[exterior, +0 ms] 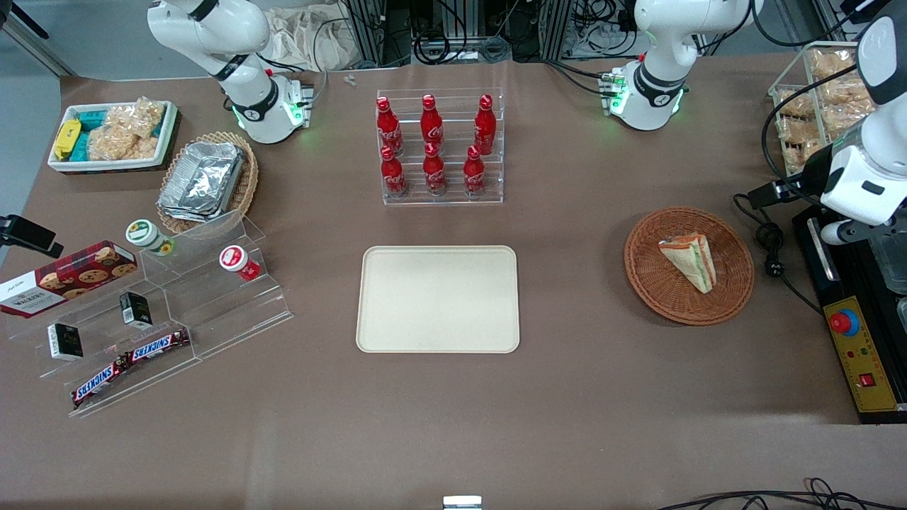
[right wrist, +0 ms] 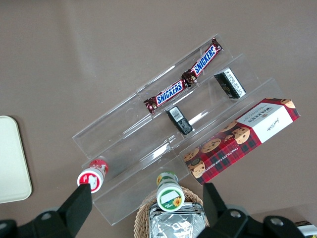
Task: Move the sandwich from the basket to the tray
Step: 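Move the left gripper over the wicker basket holding the sandwich, then lower the open left gripper around the wrapped sandwich in the basket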
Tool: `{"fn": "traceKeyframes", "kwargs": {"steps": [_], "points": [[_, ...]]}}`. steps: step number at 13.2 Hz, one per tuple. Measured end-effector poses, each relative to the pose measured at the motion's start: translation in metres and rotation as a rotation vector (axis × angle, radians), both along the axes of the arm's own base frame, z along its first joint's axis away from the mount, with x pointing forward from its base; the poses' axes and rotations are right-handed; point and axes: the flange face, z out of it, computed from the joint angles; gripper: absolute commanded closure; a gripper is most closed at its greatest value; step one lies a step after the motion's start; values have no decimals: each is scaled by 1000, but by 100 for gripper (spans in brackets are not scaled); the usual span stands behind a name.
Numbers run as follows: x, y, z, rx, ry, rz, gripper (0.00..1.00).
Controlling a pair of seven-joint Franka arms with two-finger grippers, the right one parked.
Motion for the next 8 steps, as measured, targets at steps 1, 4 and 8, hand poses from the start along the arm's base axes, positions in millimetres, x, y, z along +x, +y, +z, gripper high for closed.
{"fn": "traceKeyframes", "kwargs": {"steps": [1,4,8], "points": [[2,0,-11,8,-19,62,0],[1,0,-57,29,-72,256,0],[-10,1,-116,33,-108,365,0]]}}
